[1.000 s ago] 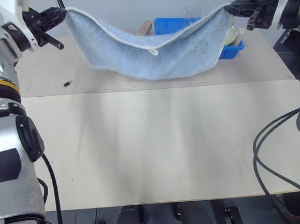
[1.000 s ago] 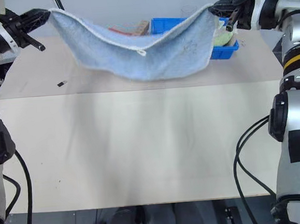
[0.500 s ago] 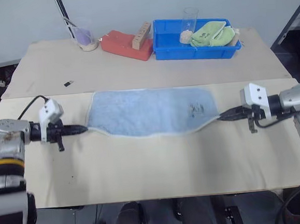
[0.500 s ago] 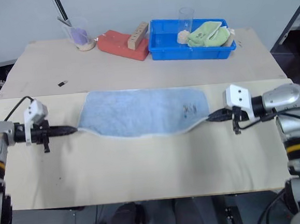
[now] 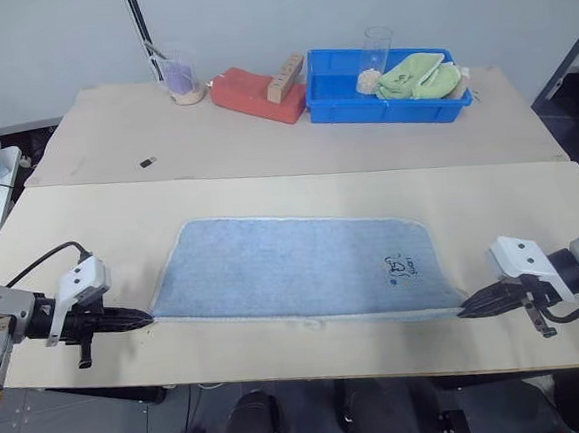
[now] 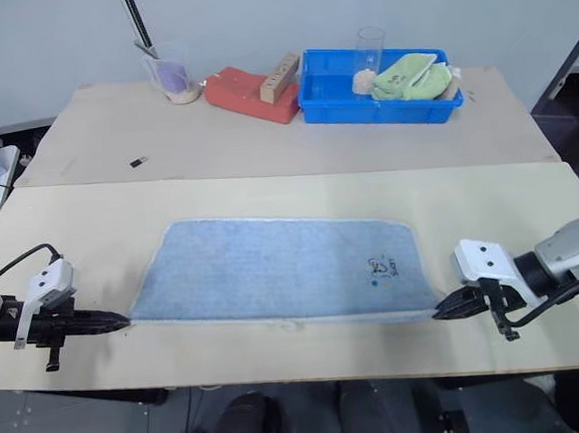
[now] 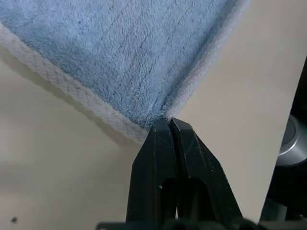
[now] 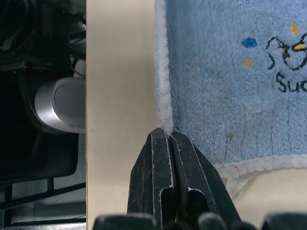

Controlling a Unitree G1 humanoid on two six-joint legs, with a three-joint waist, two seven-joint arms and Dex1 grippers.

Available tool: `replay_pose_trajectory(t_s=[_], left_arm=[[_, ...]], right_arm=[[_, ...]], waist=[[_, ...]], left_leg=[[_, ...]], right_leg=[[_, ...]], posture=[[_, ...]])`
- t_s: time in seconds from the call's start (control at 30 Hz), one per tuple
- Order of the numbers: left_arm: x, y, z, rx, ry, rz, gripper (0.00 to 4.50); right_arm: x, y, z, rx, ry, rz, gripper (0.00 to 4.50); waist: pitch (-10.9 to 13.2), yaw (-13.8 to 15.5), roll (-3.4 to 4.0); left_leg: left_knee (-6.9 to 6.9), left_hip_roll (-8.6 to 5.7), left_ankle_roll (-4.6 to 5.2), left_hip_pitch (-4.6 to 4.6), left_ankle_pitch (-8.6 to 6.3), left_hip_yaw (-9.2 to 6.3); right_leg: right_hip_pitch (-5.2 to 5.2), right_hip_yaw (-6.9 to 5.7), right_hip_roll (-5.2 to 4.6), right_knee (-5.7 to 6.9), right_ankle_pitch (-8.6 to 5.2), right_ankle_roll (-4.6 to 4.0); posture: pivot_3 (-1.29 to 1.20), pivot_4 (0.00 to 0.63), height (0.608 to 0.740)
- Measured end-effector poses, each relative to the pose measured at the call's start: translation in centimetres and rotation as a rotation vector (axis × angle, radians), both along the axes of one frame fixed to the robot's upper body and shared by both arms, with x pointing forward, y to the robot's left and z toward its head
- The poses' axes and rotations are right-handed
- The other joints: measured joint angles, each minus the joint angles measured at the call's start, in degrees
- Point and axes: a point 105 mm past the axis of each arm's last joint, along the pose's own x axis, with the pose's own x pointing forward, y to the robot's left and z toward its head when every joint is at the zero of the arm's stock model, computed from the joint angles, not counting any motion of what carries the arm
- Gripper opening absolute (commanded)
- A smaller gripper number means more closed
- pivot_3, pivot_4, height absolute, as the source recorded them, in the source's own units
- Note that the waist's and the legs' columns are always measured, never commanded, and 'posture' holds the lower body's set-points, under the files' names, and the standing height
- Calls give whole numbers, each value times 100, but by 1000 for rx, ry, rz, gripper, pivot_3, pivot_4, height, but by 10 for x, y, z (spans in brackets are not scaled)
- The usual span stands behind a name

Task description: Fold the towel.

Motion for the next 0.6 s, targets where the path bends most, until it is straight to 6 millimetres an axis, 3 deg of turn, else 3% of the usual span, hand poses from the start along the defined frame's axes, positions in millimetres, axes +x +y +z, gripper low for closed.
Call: replay_pose_trajectory(t_s=[0.17, 0.33, 0.6], left_arm=[[31, -9, 34, -98, -89, 76, 0], [56, -12, 56, -175, -114, 152, 0], [89, -19, 48, -222, -110, 243, 0]], right_arm=[[29, 9, 27, 135, -15, -130, 40], [62, 11, 46, 231, -22, -267, 40], [93, 3, 52, 260, -9, -419, 40]], waist=[[0, 29, 0], [0, 12, -1], [0, -2, -1]], left_leg=[[0, -3, 5, 2, -3, -5], [0, -7, 7, 1, -4, -3], [1, -10, 7, -5, -4, -4]], right_leg=[[6, -2, 3, -2, 19, -32], [13, 0, 3, -8, 21, -35], [12, -1, 1, -8, 21, -35]], posture=[[0, 150, 684], [0, 150, 684], [0, 150, 684]])
